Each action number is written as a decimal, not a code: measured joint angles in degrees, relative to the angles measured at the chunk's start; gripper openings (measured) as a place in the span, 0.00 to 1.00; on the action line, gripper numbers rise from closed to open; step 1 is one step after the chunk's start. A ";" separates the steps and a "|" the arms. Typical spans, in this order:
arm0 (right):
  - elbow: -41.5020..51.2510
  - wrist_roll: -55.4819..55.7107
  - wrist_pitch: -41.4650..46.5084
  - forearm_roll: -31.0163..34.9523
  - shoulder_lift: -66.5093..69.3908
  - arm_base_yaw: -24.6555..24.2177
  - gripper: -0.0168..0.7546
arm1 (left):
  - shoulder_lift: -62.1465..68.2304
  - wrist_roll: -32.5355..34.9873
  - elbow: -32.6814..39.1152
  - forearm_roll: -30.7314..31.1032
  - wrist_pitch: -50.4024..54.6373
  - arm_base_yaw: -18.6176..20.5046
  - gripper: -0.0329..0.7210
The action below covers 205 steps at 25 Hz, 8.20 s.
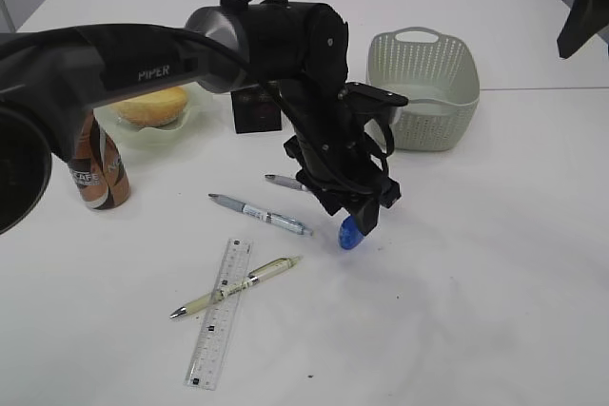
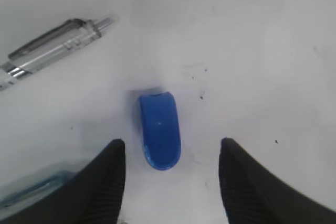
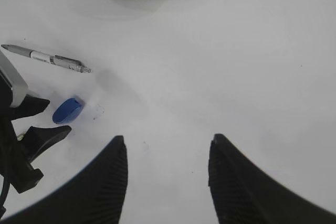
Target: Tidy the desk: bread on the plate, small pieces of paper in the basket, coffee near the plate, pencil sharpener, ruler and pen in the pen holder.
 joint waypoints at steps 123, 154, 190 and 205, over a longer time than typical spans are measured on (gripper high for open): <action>-2.77 0.00 -0.09 0.00 0.00 0.00 0.50 | -1.12 -10.86 -9.83 12.56 -31.89 16.63 0.25; -2.77 0.00 -0.09 0.00 0.00 0.00 0.50 | 1.97 -10.86 -9.83 10.71 -35.63 18.64 0.26; -2.77 0.00 0.02 0.00 0.00 0.00 0.50 | 2.26 -10.86 -9.83 8.79 -30.43 18.64 0.50; -2.77 0.00 0.02 0.00 0.00 0.00 0.50 | -8.31 -10.86 -9.83 8.99 -1.00 18.64 0.50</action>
